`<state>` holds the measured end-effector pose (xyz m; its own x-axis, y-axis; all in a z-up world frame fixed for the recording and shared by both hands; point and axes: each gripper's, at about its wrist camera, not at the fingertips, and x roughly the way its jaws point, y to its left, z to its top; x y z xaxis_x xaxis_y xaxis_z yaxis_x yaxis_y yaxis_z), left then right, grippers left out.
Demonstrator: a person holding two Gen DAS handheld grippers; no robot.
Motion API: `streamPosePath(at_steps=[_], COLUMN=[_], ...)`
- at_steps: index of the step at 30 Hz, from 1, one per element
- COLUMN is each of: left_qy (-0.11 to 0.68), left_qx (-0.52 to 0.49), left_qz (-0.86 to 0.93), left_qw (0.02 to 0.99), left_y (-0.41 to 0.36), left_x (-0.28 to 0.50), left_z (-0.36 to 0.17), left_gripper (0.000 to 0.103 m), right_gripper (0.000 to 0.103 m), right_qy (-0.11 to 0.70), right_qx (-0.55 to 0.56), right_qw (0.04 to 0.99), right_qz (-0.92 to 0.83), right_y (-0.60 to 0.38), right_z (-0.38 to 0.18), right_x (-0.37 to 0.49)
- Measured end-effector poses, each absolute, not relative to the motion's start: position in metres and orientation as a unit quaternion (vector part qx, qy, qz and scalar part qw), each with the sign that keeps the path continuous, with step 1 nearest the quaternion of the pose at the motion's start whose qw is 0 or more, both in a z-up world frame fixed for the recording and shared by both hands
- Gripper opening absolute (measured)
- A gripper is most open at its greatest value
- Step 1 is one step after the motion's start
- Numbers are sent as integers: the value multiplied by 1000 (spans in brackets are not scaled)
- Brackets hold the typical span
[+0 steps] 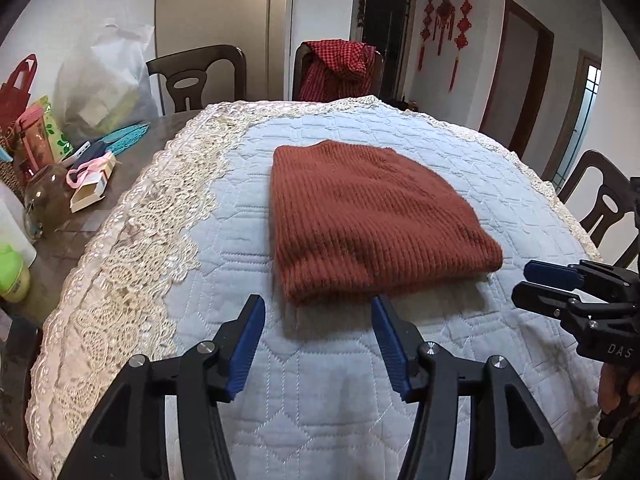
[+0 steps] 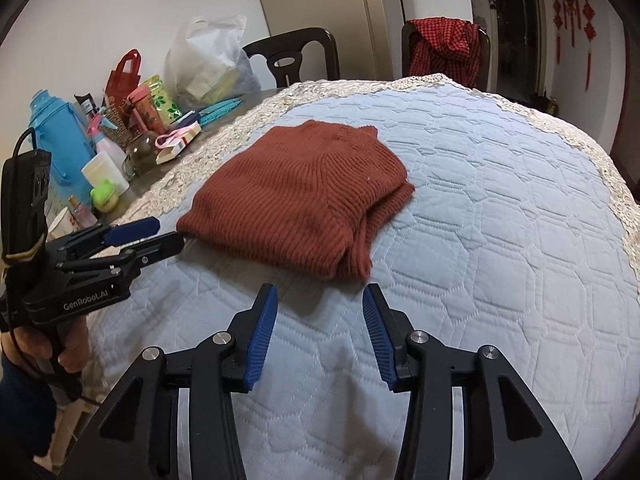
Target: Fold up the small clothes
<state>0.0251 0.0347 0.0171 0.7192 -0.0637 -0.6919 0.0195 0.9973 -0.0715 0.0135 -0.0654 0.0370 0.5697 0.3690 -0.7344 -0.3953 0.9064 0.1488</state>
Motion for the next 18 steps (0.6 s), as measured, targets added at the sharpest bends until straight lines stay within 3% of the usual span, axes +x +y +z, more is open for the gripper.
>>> streamPosePath(at_steps=[18], left_qy=[410], left_qx=[-8], left_qz=[9], left_qw=[912], left_y=[31], left_x=[25], left_z=[-11], left_gripper=[68], right_gripper=[50], right_qy=[428], right_qx=[-71], right_qw=[886], right_qz=[166], right_y=[-58], right_z=[7], right_x=[9])
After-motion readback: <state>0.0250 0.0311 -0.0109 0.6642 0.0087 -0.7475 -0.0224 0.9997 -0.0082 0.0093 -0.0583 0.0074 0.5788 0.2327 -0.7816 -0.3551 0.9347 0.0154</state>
